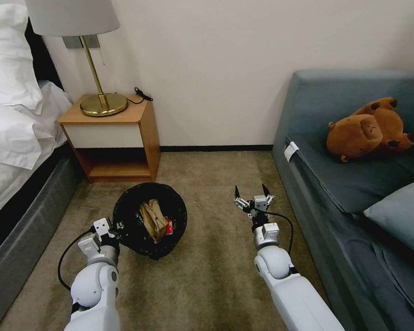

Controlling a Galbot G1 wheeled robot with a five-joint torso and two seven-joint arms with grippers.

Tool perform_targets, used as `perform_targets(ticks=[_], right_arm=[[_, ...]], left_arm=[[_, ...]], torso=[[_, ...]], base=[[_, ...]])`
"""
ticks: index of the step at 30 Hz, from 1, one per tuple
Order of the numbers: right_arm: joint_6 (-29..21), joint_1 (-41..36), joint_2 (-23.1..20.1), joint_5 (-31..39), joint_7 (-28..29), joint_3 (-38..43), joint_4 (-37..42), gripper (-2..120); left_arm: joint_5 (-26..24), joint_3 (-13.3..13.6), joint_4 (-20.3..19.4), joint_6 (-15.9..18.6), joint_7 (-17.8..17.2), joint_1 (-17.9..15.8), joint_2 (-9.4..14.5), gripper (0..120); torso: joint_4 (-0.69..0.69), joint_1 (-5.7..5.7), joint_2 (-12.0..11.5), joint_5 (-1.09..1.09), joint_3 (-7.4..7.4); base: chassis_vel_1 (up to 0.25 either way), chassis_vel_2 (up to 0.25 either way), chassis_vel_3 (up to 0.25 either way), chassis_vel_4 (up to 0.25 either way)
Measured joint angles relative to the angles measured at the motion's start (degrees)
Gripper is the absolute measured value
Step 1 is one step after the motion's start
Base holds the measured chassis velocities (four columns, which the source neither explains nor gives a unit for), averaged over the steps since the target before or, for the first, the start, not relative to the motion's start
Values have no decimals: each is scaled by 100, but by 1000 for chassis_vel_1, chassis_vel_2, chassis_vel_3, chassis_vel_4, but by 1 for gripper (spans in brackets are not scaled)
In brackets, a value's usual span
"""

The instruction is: Pick up the trash bin, then pick up the garbage on the floor and place it into the trash bin.

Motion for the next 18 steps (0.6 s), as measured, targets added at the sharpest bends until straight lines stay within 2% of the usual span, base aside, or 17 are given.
perform_targets(ticks=[18], right_arm=[[-49, -102, 31, -92, -39, 72, 11, 100]], left_arm=[[31, 13, -59, -33, 5, 50, 0, 1]], torso=[[0, 0, 0, 0, 0]], base=[[0, 0, 0, 0]])
